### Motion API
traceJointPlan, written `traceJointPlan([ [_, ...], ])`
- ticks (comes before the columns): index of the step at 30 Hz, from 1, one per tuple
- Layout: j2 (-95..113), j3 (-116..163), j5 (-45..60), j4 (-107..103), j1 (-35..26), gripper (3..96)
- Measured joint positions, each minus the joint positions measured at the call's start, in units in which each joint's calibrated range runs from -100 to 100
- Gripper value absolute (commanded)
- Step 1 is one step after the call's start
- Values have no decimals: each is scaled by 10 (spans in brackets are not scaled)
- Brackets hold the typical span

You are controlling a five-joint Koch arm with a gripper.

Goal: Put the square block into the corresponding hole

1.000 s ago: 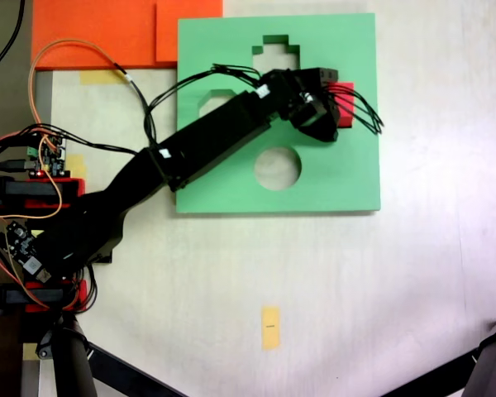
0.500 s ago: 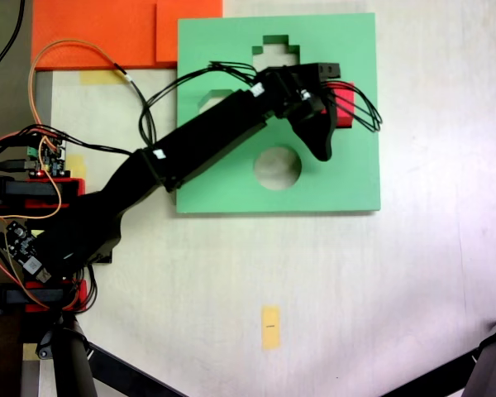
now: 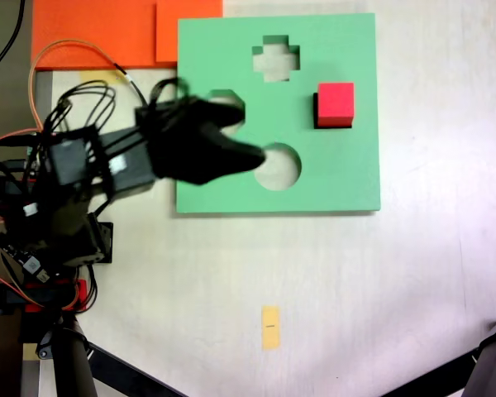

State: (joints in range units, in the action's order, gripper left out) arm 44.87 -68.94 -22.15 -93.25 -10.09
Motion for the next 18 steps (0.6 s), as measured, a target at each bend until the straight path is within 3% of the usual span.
traceJointPlan([
  [6,77,64,48,2,98,613],
  [10,231,503,51,94,144,593],
  [13,398,862,66,317,140,568],
  [18,535,1209,114,577,129,539],
])
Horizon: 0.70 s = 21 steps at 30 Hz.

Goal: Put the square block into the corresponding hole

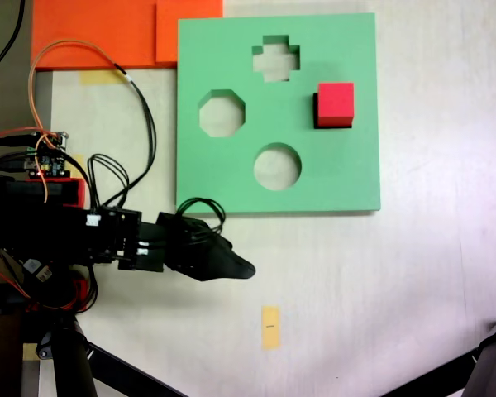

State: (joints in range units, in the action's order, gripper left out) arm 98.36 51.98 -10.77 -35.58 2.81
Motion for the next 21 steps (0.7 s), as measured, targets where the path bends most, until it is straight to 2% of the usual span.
traceJointPlan([
  [2,4,169,12,119,-8,511],
  [4,11,391,30,330,-22,511],
  [5,11,455,41,454,-29,507],
  [7,11,474,56,537,-38,502],
  [10,11,474,63,525,-45,507],
  [12,11,474,65,449,-46,464],
  [21,11,470,65,420,-42,494],
])
